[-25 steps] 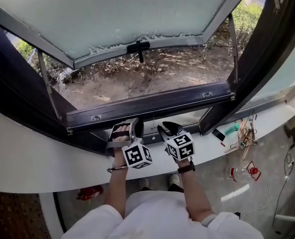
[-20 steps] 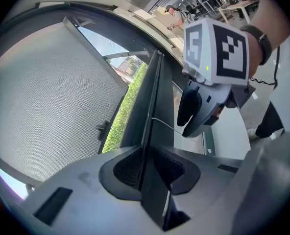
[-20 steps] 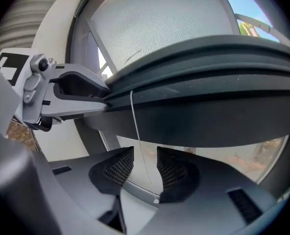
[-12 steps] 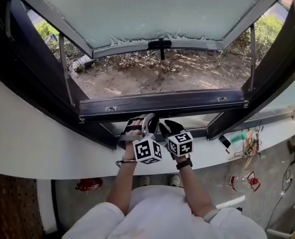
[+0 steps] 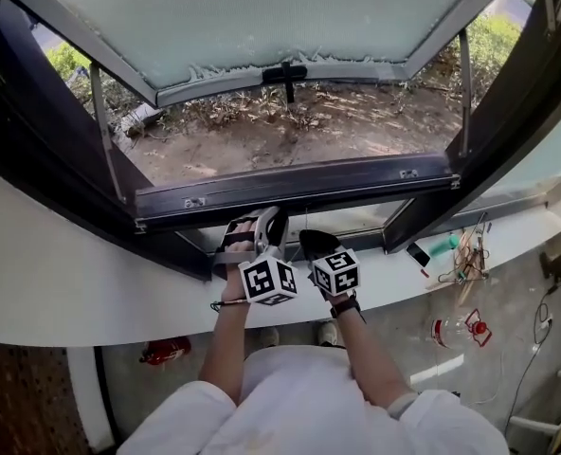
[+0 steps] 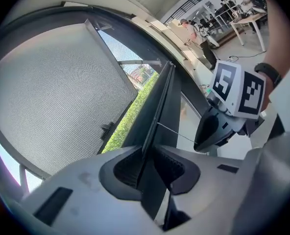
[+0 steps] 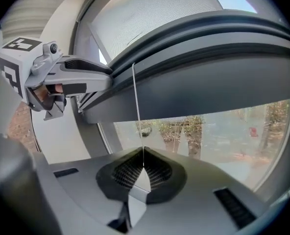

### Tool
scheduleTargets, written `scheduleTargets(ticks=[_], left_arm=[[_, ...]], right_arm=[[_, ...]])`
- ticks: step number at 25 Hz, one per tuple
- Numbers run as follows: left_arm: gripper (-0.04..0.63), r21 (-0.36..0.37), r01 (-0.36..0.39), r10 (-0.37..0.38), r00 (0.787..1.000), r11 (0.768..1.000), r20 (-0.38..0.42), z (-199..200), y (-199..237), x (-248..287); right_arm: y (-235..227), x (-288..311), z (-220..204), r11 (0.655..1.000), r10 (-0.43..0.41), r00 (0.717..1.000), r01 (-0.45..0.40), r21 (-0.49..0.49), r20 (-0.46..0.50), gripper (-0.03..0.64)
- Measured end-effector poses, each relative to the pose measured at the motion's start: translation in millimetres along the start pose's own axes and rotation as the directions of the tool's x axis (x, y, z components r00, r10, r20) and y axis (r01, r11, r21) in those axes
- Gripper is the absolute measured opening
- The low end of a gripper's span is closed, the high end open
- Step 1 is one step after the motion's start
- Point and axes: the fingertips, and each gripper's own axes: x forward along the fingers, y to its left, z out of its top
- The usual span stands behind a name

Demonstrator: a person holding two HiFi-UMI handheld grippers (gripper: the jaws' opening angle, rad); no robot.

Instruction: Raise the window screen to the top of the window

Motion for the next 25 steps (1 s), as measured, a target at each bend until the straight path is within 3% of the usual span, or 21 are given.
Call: scheduleTargets(ticks=[5, 13, 19, 25], left_arm=[[0.075, 0.0, -0.003, 0.003, 1.0, 1.0, 0.003, 1, -1, 0], [0.074, 0.002, -0.009, 0.009, 1.0, 1.0, 0.009, 2, -1, 1], [0.058, 0.024, 0.018, -0.017, 1.0, 1.0, -0.011, 1, 0, -2], [0.034, 0.061, 0.018, -0.016, 0.999, 0.998, -0.045, 0, 1, -2]], right_arm=[[-5, 0, -53, 1.0, -0.024, 0.985, 0.022, -0.012, -0.168, 0.005], [-5, -20, -202, 0.997, 0.001, 0.906, 0.033, 0.072, -0.424, 0.002], [-11, -46, -239, 0.982, -0.008, 0.886, 0.094, 0.162, -0.464, 0.002], [-11, -51, -241, 0.983, -0.011, 0.923, 0.08, 0.163, -0.384, 0.002]])
